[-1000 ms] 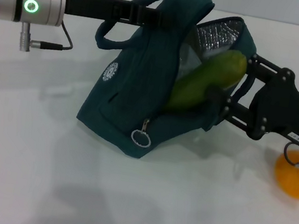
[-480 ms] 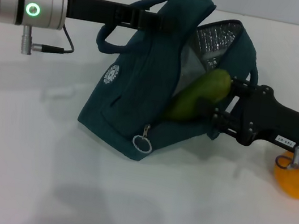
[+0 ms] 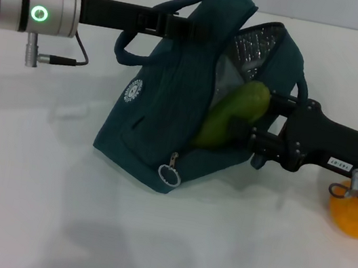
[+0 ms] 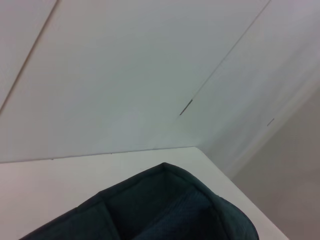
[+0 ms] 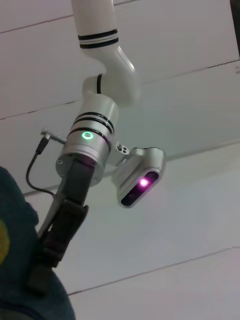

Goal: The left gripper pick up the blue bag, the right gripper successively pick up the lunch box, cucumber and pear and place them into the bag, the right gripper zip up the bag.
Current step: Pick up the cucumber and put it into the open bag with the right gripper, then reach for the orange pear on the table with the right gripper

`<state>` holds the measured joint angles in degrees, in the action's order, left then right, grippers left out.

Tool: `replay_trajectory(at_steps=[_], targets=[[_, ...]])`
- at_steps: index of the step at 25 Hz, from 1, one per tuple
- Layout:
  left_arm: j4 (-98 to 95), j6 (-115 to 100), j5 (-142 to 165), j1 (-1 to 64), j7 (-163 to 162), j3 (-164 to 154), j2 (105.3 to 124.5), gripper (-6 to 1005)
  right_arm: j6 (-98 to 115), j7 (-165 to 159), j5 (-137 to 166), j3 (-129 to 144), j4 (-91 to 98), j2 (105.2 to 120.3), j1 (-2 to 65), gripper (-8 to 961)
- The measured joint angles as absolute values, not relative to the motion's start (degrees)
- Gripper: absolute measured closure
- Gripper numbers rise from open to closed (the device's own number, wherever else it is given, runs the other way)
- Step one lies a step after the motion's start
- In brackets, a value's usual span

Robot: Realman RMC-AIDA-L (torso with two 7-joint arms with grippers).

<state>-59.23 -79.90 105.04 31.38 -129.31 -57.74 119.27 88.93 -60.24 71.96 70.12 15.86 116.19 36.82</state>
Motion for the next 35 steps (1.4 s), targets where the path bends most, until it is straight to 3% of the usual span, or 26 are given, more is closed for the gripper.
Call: replay_trajectory(at_steps=[8,13,19,23,27,35], targets=[[-59.2,-79.9,104.9,31.0,-128.7,-57.8,119.26,939,87.6,-62.2,72.0,70.3,20.2,116.12,34.8,346],[-59.3,-79.9,104.6,30.9,-128.0,-58.3,119.31,939,92.9,-58.9,68.1,69.9,21.2,116.03,31.7,214],[-59.0,-79.9,103.7,29.8,-126.7,-57.9,119.33,939,104.9,-48.1,56.5,69.2,21.4,113.91,21.7,156],[-58.4,-79.9,103.2,29.7,-126.1,-58.1,119.35,939,105.1,-43.2,56.4,66.6,20.9,113.40,16.1,184],[-58.4,-79.8,103.1,29.8,-126.0,-58.0,119.39,939,99.0,-33.6,56.3,65.5,17.0,114.31,9.1,216],[-57.5,-79.4,102.9,30.0,-125.5,-57.9,119.45,938,93.5,-26.2,55.6,65.5,9.2,114.73,10.0,243]])
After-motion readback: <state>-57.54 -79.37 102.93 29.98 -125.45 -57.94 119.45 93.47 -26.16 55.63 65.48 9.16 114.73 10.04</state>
